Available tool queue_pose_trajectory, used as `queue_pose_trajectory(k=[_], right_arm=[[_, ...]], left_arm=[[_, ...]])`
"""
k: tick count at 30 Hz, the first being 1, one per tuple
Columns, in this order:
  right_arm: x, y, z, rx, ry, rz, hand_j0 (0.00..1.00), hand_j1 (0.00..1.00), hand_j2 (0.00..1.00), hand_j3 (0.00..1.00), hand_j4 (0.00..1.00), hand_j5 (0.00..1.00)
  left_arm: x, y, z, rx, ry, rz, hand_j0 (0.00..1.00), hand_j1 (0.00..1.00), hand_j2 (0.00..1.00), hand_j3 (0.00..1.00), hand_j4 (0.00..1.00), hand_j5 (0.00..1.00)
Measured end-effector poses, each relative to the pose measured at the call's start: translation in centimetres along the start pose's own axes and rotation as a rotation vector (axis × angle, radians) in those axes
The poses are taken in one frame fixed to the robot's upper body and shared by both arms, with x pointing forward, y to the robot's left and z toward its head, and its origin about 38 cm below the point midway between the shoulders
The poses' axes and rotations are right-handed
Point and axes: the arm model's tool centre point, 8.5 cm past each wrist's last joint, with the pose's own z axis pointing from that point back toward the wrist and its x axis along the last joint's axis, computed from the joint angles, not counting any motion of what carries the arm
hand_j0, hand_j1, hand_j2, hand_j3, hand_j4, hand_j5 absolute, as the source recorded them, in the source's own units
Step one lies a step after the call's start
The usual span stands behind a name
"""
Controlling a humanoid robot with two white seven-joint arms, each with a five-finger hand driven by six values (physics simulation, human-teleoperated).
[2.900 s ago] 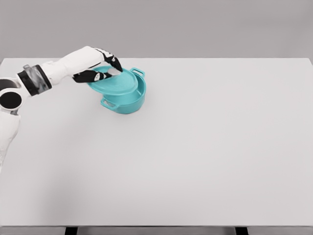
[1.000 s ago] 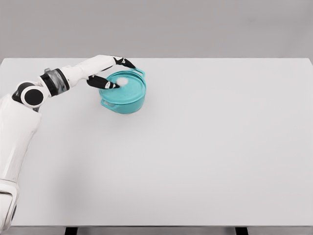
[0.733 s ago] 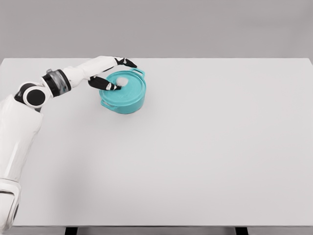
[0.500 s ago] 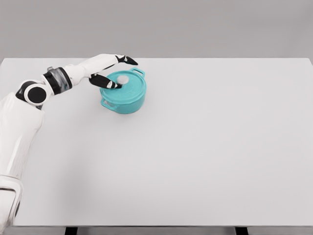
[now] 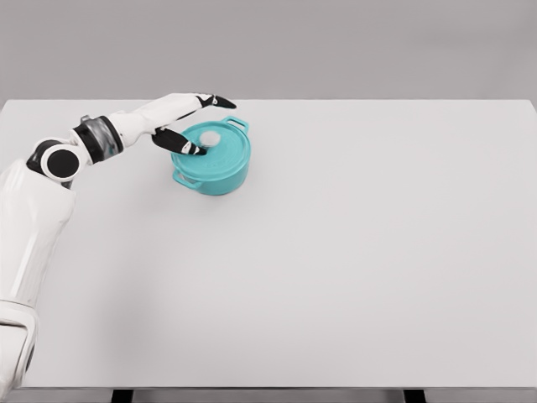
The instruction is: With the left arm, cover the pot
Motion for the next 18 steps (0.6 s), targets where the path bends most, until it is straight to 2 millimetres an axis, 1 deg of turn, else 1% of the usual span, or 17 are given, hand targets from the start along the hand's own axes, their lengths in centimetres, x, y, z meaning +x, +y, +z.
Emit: queue_pose_trajectory(k=[4, 8, 10, 18], right_arm=[[0.0, 0.0, 0.0, 0.000, 0.000, 0.000, 1.00, 1.00, 1.00, 1.00, 1.00, 1.00], [0.0, 0.0, 0.0, 0.000, 0.000, 0.000, 1.00, 1.00, 1.00, 1.00, 1.00, 1.00], [0.1, 0.0, 0.0, 0.000, -0.002, 0.000, 1.00, 1.00, 1.00, 1.00, 1.00, 1.00], [0.0, 0.0, 0.0, 0.000, 0.000, 0.000, 1.00, 1.00, 1.00, 1.00, 1.00, 1.00]], left_arm=[[-0.1, 0.1, 0.1, 0.001, 0.002, 0.000, 0.99, 0.99, 0.99, 0.99, 0.99, 0.99], [-0.1, 0.2, 0.2, 0.005, 0.003, -0.002, 1.00, 1.00, 1.00, 1.00, 1.00, 1.00], [-0.1, 0.8, 0.3, 0.012, 0.003, -0.010, 1.00, 1.00, 1.00, 1.00, 1.00, 1.00], [0.0, 1.8, 0.6, 0.026, 0.002, -0.022, 1.00, 1.00, 1.00, 1.00, 1.00, 1.00]])
